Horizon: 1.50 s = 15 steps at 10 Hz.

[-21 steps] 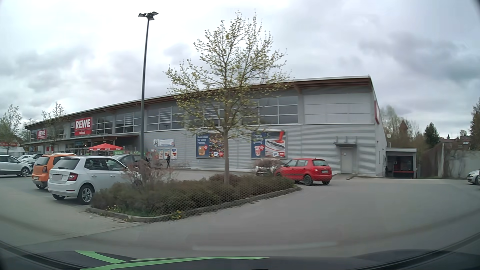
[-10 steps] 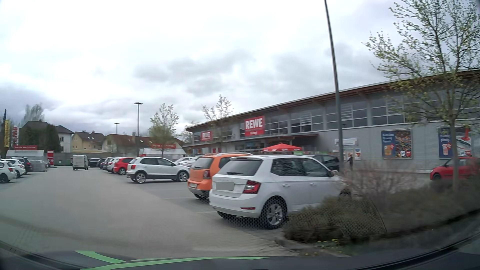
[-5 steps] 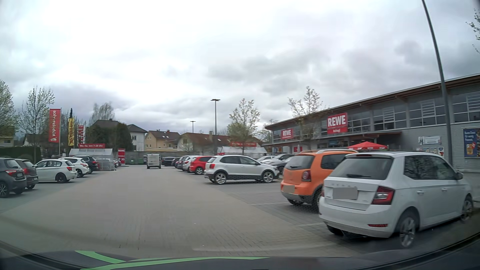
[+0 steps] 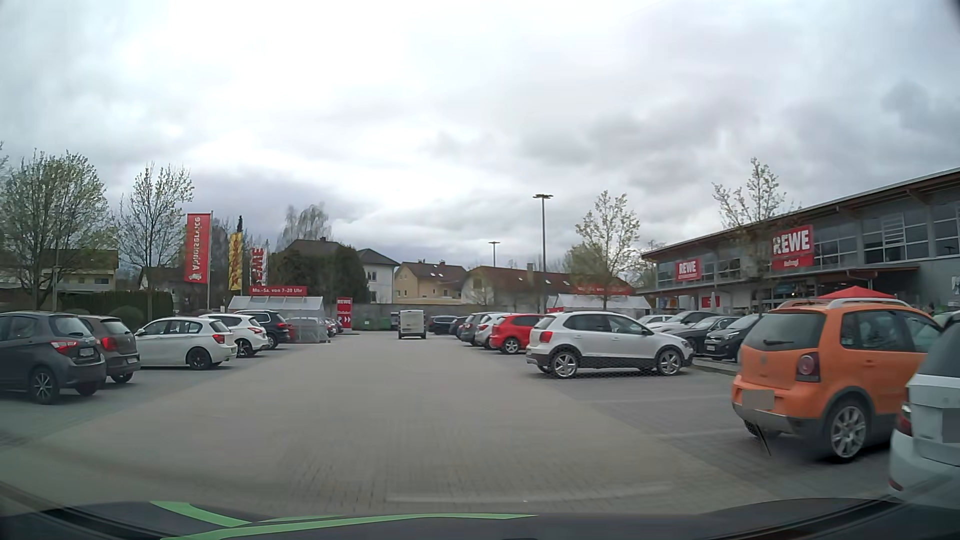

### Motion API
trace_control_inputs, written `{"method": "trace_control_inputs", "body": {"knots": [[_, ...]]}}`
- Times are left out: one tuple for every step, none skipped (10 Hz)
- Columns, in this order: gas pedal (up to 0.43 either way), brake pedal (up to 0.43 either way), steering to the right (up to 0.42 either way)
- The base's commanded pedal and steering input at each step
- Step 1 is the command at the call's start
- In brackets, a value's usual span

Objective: Follow the waypoints while adhering to traffic rules and regulations

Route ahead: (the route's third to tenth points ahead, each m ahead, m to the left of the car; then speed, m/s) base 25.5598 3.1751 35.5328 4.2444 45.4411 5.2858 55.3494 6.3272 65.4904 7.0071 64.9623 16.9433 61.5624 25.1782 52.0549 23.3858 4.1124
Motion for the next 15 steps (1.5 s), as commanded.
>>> {"method": "trace_control_inputs", "body": {"knots": [[0.110, 0.000, -0.167], [0.110, 0.000, -0.118], [0.110, 0.000, -0.089], [0.098, 0.000, -0.065], [0.098, 0.000, -0.053], [0.098, 0.000, -0.050], [0.098, 0.000, -0.048], [0.098, 0.000, -0.047], [0.000, 0.000, -0.046], [0.000, 0.000, -0.042], [0.000, 0.000, -0.026], [0.000, 0.000, -0.016], [0.000, 0.000, -0.009], [0.000, 0.000, 0.003], [0.000, 0.006, 0.013]]}}
